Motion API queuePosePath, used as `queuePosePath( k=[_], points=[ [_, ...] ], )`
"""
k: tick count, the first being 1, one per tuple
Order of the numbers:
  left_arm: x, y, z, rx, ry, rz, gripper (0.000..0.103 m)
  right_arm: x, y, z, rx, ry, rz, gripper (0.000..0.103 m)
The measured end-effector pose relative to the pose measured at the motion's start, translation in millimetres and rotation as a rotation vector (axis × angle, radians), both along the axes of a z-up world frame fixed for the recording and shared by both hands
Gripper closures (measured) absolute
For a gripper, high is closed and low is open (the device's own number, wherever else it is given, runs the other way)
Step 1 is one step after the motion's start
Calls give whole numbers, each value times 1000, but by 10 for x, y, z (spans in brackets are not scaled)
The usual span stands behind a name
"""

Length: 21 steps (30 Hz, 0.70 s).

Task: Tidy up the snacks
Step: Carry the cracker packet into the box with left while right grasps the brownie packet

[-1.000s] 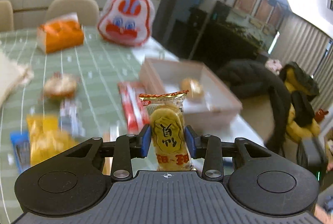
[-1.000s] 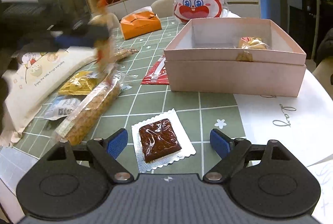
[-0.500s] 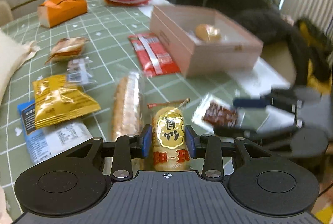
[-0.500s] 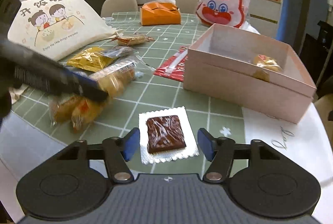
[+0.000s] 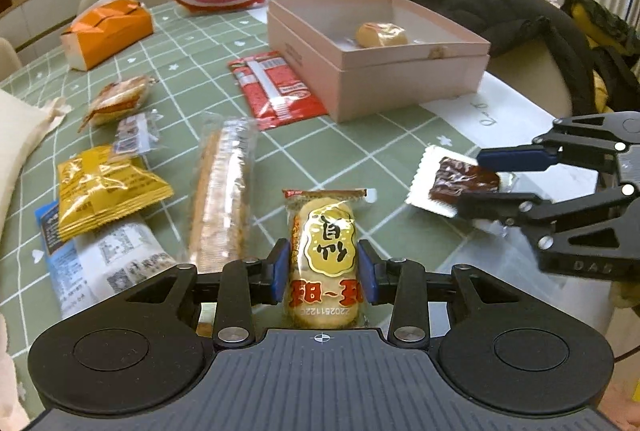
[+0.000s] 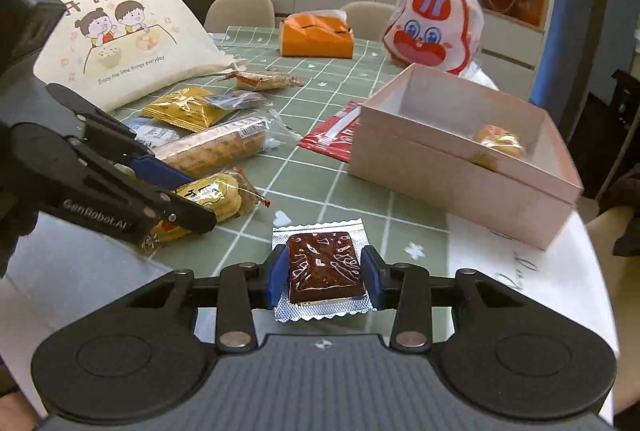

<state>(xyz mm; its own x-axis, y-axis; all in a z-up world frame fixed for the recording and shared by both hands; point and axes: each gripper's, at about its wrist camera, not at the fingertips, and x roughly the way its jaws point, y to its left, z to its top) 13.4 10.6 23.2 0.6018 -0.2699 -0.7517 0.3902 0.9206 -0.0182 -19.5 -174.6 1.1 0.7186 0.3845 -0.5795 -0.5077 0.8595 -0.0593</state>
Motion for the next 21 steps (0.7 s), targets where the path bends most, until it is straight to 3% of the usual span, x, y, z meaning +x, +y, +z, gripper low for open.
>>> queuePosePath(
  k=[6,9,11,16,19,21],
  points=[
    [-165,-174,31,-48,23,-68,63,-153,-278,56,5,-15,-64,64],
    [-259,-229,148,-141,30,-106,63,-221,-439,133,28,-29,-101,64],
    [-283,-247,388,-197,-18,-126,63,-267,-553,267,59,-52,-120,64],
    [-17,-384,1214,-219,-250,-125,63,-198,-932,1069,196,-168,-172,64],
    [477,-509,1507,-278,-288,-79,63,42,-1083,1537,234,-224,-223,64],
    [918,-655,1502,-268,-259,-27,63,247,-1119,1740,226,-258,-285,64]
  ],
)
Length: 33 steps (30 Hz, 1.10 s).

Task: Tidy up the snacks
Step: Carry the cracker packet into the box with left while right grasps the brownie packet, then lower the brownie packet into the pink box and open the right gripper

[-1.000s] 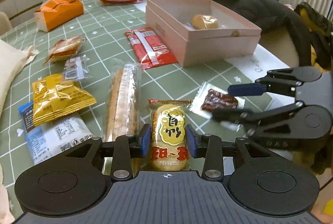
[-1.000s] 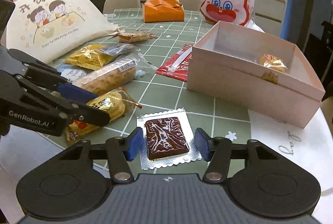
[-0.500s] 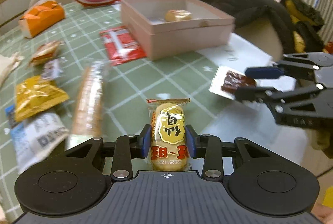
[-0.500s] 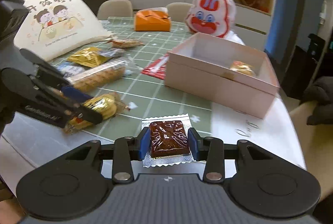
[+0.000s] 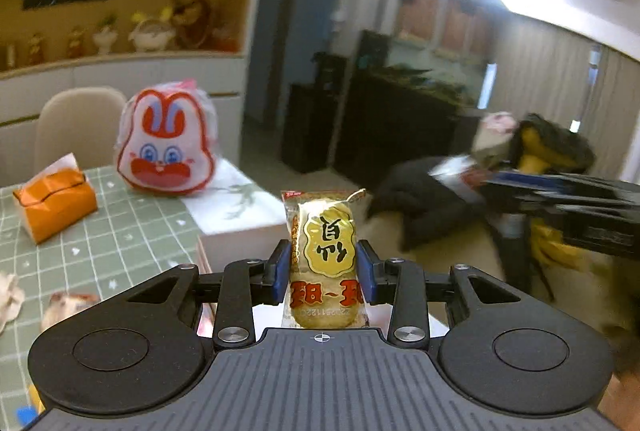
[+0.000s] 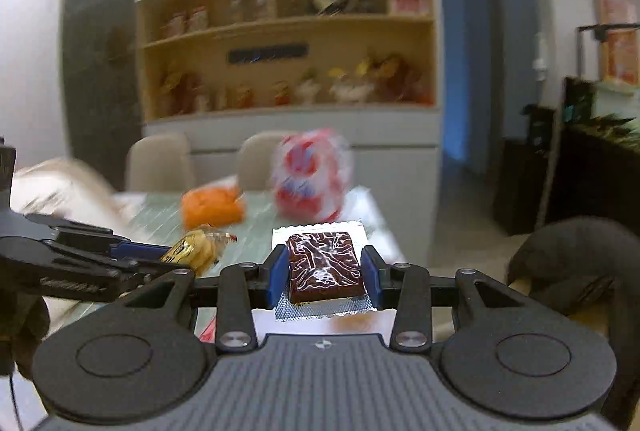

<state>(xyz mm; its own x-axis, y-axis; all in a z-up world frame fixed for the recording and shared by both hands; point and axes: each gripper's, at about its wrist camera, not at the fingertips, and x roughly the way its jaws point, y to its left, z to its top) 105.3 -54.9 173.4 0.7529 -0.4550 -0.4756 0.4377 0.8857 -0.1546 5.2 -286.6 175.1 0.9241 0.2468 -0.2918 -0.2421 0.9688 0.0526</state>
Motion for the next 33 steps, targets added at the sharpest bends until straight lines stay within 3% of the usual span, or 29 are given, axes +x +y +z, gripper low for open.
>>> queuePosePath(
  k=[2,4,5,7,11,16,19,22,26,28,30,33],
  points=[
    [406,-148,-206,3,95,13,63,164,-18,72,-5,-18,-63,64],
    [828,-251,-579,-22,255,-10,60,307,-55,49,3,-7,-84,64],
    [957,-266,-740,-28,293,-3,60,366,-66,9,10,4,-85,64],
    [1064,-205,-892,-52,290,21,62,522,-93,-101,20,40,-83,64],
    [962,238,-764,-177,244,54,62,829,-42,-287,28,107,-67,64],
    [594,811,-702,-193,194,152,62,1459,381,-543,32,196,-15,64],
    [368,1161,-817,-200,222,219,62,1898,667,-710,24,282,6,47],
    [78,1496,-995,-180,246,260,62,1990,836,-796,24,334,1,46],
    [-97,1841,-1181,-180,215,300,62,1861,1214,-811,-31,358,60,46],
    [-160,2003,-1269,-239,208,302,62,1831,1512,-812,-78,384,93,49],
    [-207,2086,-1308,-262,233,300,62,1790,1877,-839,-187,394,103,74],
    [-242,2134,-1303,-288,240,290,62,1985,2414,-993,-304,478,102,83]
  ],
)
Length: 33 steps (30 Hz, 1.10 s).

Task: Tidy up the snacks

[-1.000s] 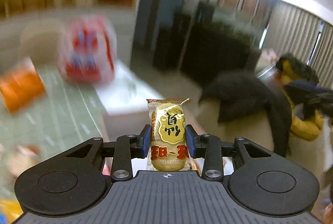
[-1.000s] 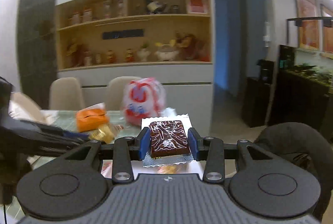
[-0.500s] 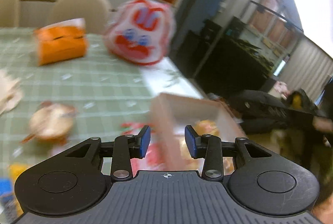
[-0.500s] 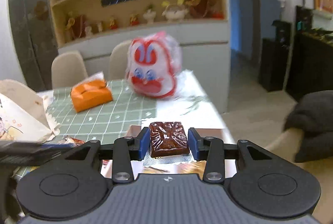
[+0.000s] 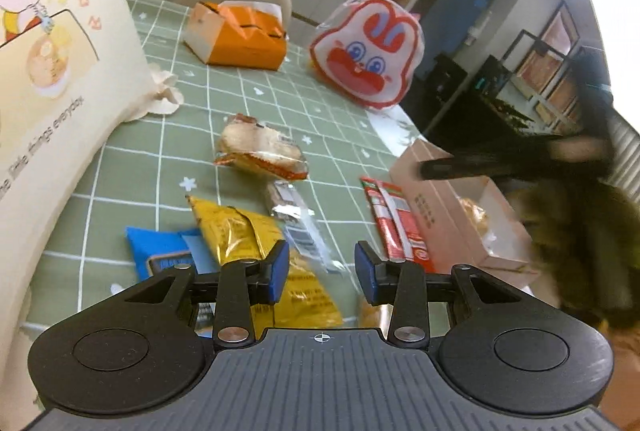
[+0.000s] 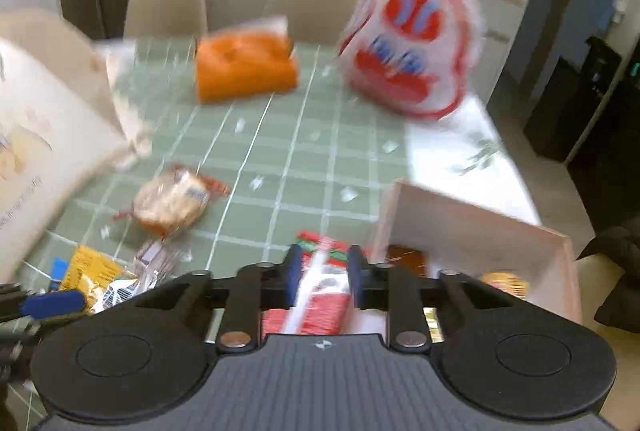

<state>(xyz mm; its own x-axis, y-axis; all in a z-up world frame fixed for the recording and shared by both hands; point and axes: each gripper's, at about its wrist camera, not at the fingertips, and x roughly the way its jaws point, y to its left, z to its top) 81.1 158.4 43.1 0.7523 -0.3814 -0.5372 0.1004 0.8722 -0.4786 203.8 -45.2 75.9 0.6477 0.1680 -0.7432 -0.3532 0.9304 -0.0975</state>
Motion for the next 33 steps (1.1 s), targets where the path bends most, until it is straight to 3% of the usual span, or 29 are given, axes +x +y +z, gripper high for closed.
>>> queuePosePath(
  k=[2,7,12,16,22,23,26,27,30,33],
  points=[
    [-46,8,26,-15,-12,-2,62,214,261,-156,-77,34,-40,86],
    [-169,37,132,-25,-52,-4,62,583,773,-596,-425,-52,-124,86],
    [-234,174,201,-39,-73,60,62,699,863,-770,-538,12,-132,87],
    [-265,199,235,-51,-91,65,62,363,708,-679,-460,85,-51,87],
    [-229,32,189,1,-65,-8,62,-581,396,-565,-350,140,111,86],
    [-224,-41,184,27,-64,-38,62,-720,302,-518,-305,140,124,82],
    [-224,-280,142,98,-62,-138,62,-1066,-30,-393,-118,136,119,49],
    [-226,-350,121,114,-57,-164,62,-1159,-164,-390,-39,146,107,44],
    [-228,-506,55,167,-56,-204,62,-1354,-429,-512,115,189,96,43],
    [-235,-595,10,213,-46,-213,62,-1567,-547,-651,121,129,98,40]
  ],
)
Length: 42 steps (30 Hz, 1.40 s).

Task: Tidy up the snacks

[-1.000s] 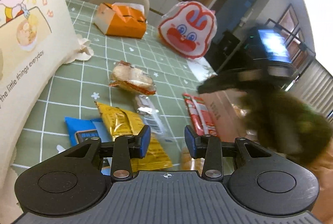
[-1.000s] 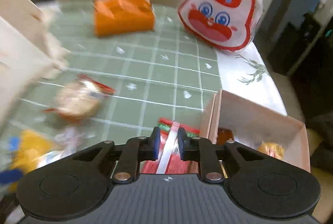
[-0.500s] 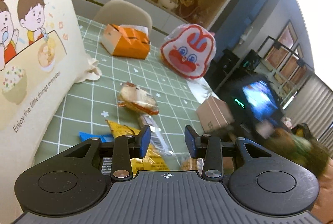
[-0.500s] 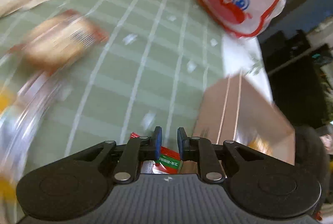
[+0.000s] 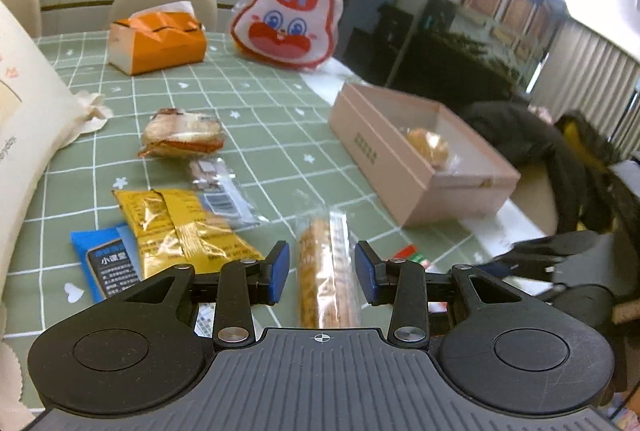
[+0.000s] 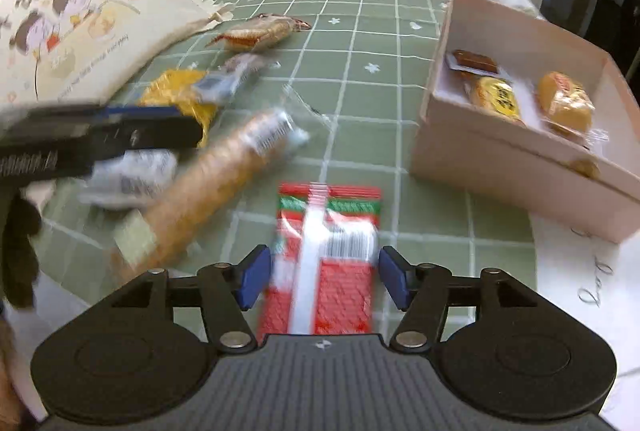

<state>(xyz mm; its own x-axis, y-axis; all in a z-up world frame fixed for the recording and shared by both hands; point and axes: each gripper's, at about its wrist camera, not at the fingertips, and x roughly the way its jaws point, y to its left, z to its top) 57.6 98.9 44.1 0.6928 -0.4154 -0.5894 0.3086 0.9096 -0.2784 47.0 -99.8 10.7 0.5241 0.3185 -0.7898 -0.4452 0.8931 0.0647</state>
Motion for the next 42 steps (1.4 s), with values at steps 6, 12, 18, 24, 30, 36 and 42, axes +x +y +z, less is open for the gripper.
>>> queuePosePath(
  k=[6,12,18,24,30,36,42],
  points=[
    [-12,228,107,-79,-11,126,62,-186,-314,-89,-7,-139,-47,36],
    [-80,157,121,-86,3,151,62,-202,-664,-187,68,-182,-103,26],
    [-179,373,229,-145,-55,321,62,-280,-841,-268,110,-226,-132,18],
    [-226,585,27,-74,68,438,62,-276,-934,-280,180,-218,-152,18],
    [-227,463,-28,-44,74,416,62,-283,-960,-282,217,-212,-155,16],
    [-270,-27,89,-31,30,215,61,-298,-970,-286,230,-213,-160,16],
    [-276,-468,1,167,15,127,61,-303,-997,-283,239,-213,-165,16]
  ],
)
